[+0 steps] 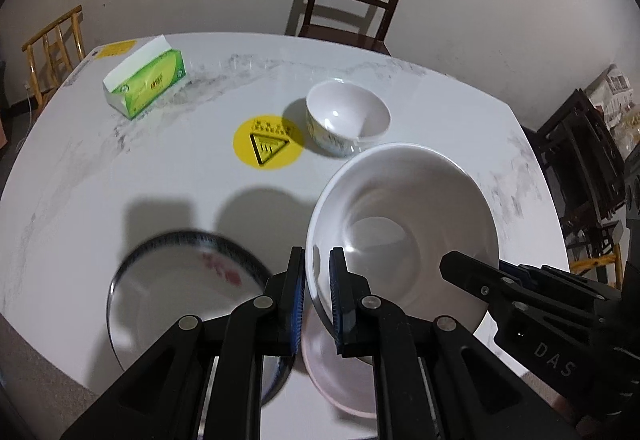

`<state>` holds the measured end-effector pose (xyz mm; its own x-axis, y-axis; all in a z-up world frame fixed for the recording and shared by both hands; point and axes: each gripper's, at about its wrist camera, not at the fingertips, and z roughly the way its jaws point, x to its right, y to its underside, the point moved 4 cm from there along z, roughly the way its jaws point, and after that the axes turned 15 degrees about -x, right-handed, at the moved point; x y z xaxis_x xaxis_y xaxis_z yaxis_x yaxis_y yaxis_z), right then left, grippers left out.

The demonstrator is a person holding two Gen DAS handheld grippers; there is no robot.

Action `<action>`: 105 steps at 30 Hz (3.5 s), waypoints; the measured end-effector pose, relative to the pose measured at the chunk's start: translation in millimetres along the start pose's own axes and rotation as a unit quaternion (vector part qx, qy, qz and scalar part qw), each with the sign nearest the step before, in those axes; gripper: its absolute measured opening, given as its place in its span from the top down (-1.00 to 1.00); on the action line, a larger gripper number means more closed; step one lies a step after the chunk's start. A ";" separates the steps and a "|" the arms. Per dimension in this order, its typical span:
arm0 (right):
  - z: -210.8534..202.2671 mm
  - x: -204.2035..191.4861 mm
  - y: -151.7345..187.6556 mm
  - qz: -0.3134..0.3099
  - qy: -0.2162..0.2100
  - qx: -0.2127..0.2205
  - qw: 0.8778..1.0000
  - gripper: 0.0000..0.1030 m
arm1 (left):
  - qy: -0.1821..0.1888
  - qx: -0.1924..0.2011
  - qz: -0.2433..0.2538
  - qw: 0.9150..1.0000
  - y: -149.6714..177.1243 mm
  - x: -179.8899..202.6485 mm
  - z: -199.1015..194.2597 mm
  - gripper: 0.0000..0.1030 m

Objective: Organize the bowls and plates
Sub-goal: 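Lift the white 'Rabbit' bowl and carry it over the pink bowl, then lower the white bowl into the pink bowl and open the left gripper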

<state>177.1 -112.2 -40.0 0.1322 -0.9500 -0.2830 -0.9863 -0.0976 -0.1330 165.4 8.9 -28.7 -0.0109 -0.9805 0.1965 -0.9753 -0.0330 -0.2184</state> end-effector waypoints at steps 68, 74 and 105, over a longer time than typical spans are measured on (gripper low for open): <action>36.2 65.9 40.4 0.035 0.067 -0.032 0.997 0.72 | 0.015 -0.076 0.037 0.996 47.8 48.3 81.4 0.75; 37.5 61.9 38.8 0.030 0.067 -0.034 0.997 0.65 | 0.026 -0.073 0.028 0.997 47.6 41.2 73.8 0.80; 1.9 59.0 29.8 0.012 0.080 0.016 0.997 0.54 | 0.018 -0.016 0.034 0.999 41.6 28.1 31.8 0.60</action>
<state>155.8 -170.6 -62.4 0.0882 -0.9873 -0.1319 -0.9849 -0.0667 -0.1596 131.5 -26.2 -62.7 -0.0853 -0.9724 0.2172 -0.9785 0.0406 -0.2024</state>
